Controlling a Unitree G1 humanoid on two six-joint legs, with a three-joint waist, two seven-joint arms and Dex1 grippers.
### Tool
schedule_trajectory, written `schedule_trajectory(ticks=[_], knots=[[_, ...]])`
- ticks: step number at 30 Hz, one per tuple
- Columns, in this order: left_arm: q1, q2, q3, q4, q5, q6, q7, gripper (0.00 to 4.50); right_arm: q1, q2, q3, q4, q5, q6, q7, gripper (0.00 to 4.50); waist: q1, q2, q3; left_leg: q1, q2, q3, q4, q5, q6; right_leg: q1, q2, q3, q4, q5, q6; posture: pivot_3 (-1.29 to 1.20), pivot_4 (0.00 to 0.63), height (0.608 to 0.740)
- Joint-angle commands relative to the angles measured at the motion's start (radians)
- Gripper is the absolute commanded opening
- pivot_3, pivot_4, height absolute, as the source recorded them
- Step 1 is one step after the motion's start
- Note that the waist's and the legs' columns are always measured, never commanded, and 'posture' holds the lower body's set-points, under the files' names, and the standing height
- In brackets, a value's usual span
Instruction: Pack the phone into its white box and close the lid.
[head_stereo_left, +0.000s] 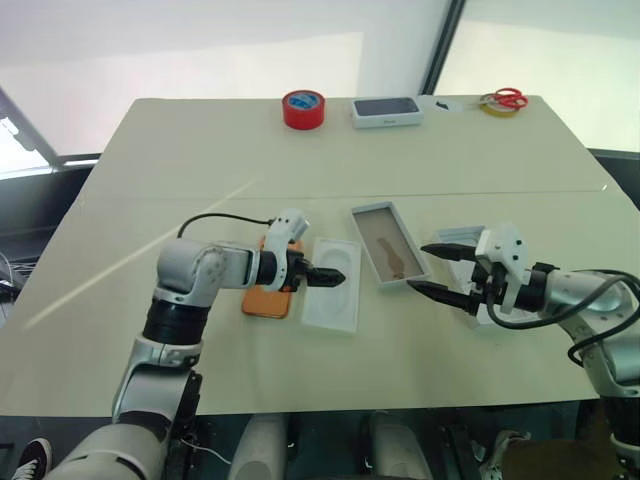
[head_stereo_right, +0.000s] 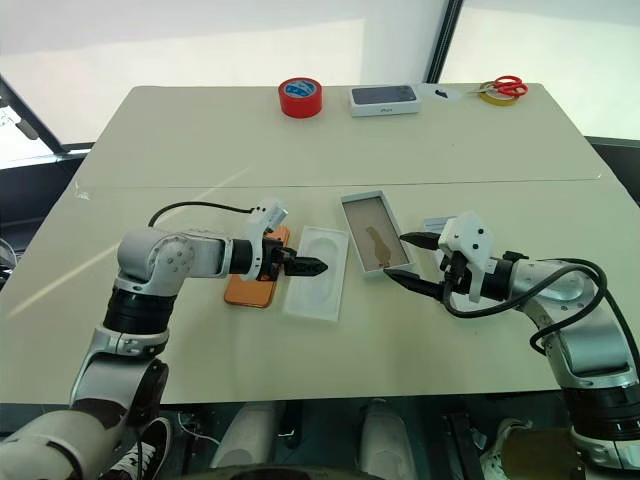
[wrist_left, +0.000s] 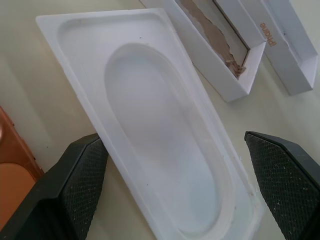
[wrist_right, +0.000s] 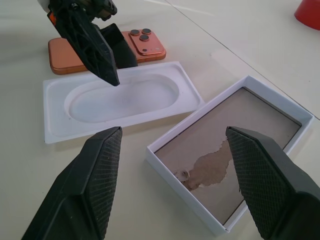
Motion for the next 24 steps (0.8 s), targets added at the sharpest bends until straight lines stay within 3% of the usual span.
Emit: schedule_trajectory(ticks=[1,7,10,13,21,24], knots=[[0.011,0.002,0.012,0.024,0.010,0.045,0.030,4.50,0.002,-0.003,-0.030,-0.012,-0.002,-0.027,-0.004,3.46,0.000,0.000,0.000,0.000,0.000,0.000,0.000,0.000,0.000,0.000,0.000,0.000,0.000,0.000,0.000,0.00,0.150,0.740],[0.035,-0.009,0.048,0.004,0.010,0.070,0.052,4.50,-0.009,0.002,-0.025,-0.005,-0.005,-0.031,-0.009,3.46,0.000,0.000,0.000,0.000,0.000,0.000,0.000,0.000,0.000,0.000,0.000,0.000,0.000,0.000,0.000,0.00,0.150,0.740],[0.053,-0.007,0.068,0.009,0.010,0.086,0.061,3.65,-0.008,0.001,-0.021,0.004,-0.011,-0.041,-0.008,3.50,-0.001,0.000,0.000,0.000,0.000,0.000,0.000,0.000,0.000,0.000,0.000,0.000,0.000,0.000,0.000,0.00,0.150,0.740],[0.064,0.002,0.065,0.000,0.008,0.096,0.063,2.14,-0.010,0.003,-0.019,0.003,-0.009,-0.041,-0.007,3.50,-0.001,0.000,0.000,0.000,0.000,0.000,-0.001,0.000,0.000,0.000,0.000,0.000,0.000,0.000,0.000,0.00,0.150,0.740],[0.076,-0.005,0.077,0.019,0.000,0.108,0.064,2.14,-0.028,0.001,-0.013,0.001,-0.011,-0.039,-0.008,3.50,0.000,0.000,0.000,0.000,0.000,0.000,-0.001,-0.001,-0.001,0.000,-0.001,0.000,0.000,0.000,0.000,0.00,0.150,0.740],[0.084,-0.011,0.082,0.035,-0.004,0.116,0.066,1.25,-0.039,0.000,-0.012,-0.007,-0.009,-0.031,-0.012,3.50,0.000,0.000,0.000,0.000,0.000,0.000,-0.001,-0.001,-0.002,0.000,-0.001,0.000,0.000,0.000,0.000,0.00,0.150,0.740]])
